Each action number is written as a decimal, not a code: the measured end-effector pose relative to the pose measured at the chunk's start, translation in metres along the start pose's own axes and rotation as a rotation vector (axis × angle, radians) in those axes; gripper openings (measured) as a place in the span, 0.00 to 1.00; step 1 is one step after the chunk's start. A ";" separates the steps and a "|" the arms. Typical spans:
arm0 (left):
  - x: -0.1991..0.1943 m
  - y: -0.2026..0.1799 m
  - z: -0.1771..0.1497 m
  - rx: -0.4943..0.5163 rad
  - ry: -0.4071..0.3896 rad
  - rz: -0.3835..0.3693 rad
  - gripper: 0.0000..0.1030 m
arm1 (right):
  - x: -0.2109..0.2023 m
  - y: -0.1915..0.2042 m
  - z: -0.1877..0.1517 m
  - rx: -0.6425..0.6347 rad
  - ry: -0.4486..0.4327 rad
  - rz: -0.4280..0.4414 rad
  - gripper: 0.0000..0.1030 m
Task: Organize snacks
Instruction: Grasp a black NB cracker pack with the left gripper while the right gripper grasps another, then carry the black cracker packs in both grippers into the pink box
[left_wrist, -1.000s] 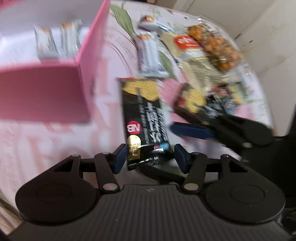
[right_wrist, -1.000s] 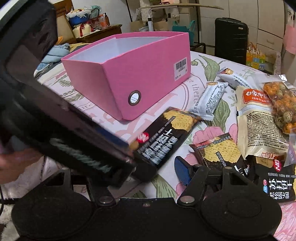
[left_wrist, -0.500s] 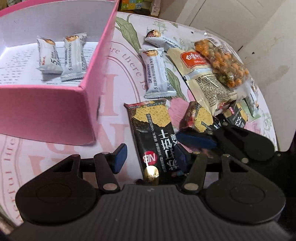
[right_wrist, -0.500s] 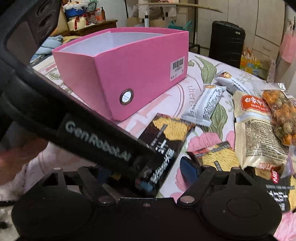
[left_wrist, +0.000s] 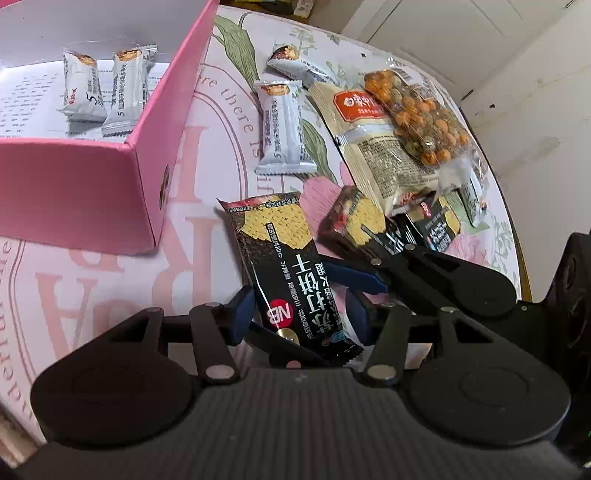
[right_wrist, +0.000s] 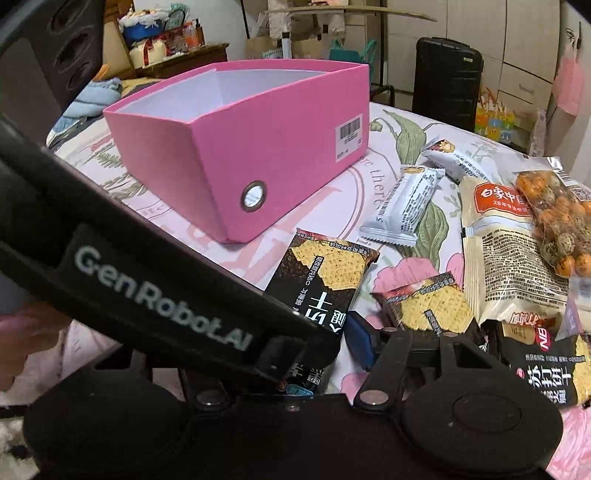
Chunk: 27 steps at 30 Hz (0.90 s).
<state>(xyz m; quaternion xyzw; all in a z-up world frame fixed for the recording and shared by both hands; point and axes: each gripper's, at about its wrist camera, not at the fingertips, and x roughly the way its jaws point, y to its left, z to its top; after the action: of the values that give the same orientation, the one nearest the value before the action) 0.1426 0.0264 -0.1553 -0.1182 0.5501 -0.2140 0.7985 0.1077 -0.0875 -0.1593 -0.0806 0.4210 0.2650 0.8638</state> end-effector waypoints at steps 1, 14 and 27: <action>-0.002 -0.002 -0.001 0.004 0.009 0.004 0.50 | -0.002 0.002 0.001 -0.003 0.008 -0.002 0.64; -0.051 -0.018 -0.016 -0.030 0.055 -0.018 0.50 | -0.044 0.028 0.011 -0.040 0.072 0.015 0.64; -0.119 -0.012 -0.024 -0.105 0.010 -0.045 0.50 | -0.084 0.071 0.050 -0.253 0.102 0.042 0.64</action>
<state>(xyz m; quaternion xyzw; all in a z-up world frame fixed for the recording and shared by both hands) 0.0818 0.0734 -0.0601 -0.1711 0.5618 -0.2032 0.7834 0.0615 -0.0421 -0.0569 -0.1935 0.4290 0.3294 0.8185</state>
